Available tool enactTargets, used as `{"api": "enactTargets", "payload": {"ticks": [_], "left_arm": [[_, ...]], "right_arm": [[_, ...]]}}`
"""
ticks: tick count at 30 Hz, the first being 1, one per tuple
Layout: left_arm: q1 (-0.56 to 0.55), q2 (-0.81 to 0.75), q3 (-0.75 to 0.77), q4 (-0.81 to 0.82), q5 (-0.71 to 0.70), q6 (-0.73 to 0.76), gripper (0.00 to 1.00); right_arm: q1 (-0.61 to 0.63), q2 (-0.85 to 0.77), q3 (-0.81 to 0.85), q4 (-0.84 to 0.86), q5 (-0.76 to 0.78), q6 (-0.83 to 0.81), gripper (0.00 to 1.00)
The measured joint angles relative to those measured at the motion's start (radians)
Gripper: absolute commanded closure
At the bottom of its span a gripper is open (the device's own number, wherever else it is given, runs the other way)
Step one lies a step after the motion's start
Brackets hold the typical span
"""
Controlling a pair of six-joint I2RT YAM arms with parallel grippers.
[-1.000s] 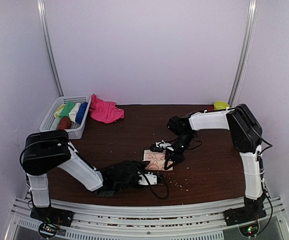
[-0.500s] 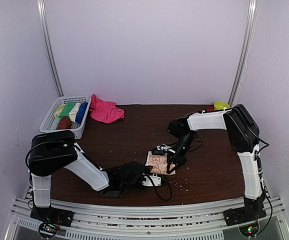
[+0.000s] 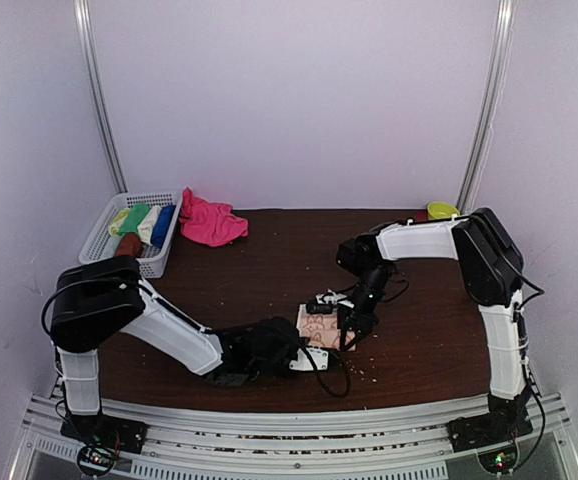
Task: Roll the towels
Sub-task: Roll the towel at the center of the board.
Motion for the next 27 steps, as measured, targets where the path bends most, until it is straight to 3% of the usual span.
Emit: {"api": "enactTargets", "payload": {"ticks": [12,15,18,27], "left_arm": [[0.002,-0.032,0.079,-0.206,0.139,-0.238,1.00],[0.011,-0.033,0.106,-0.251,0.183,-0.279,1.00],[0.029,-0.032,0.141,-0.309,0.237,-0.323,1.00],[0.059,-0.008,0.272,-0.506,0.346,-0.432,1.00]], "right_arm": [[-0.035,-0.274,-0.225,0.192,0.182,-0.006,0.27],[-0.047,-0.380,-0.317,0.285,0.204,-0.020,0.18],[-0.055,-0.503,-0.440,0.418,0.236,-0.042,0.01],[-0.058,-0.811,-0.853,0.766,0.340,-0.253,0.00]]}}
